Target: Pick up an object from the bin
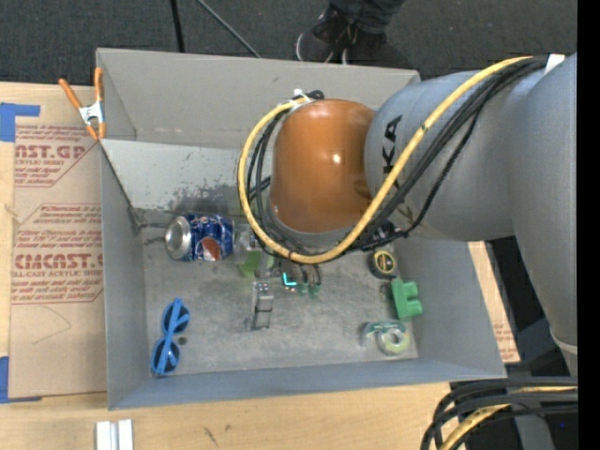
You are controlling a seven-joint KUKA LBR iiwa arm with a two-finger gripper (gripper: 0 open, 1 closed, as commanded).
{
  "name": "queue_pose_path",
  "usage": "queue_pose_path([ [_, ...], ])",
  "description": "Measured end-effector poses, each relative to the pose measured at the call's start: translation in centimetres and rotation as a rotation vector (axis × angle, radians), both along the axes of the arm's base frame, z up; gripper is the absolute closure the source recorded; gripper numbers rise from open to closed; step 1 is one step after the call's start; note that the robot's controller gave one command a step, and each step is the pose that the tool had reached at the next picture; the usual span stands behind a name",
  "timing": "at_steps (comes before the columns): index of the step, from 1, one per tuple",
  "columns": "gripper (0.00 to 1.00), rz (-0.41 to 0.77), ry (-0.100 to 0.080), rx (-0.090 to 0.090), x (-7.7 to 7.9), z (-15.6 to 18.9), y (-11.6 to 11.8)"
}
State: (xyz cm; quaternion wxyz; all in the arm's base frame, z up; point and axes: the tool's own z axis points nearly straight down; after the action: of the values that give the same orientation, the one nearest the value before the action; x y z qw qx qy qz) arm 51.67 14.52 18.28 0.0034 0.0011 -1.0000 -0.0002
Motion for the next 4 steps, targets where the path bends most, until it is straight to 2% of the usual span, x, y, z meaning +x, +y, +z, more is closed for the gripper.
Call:
queue_pose_path([
  [1,0.00,0.172,-0.003,0.001,4.1,-9.7,5.6],
  [2,0.00,0.453,-0.005,0.003,-1.3,-10.9,9.9],
  [3,1.00,0.449,-0.008,0.002,-1.1,-10.8,9.7],
  [4,1.00,0.490,-0.018,0.004,0.7,0.7,9.6],
])
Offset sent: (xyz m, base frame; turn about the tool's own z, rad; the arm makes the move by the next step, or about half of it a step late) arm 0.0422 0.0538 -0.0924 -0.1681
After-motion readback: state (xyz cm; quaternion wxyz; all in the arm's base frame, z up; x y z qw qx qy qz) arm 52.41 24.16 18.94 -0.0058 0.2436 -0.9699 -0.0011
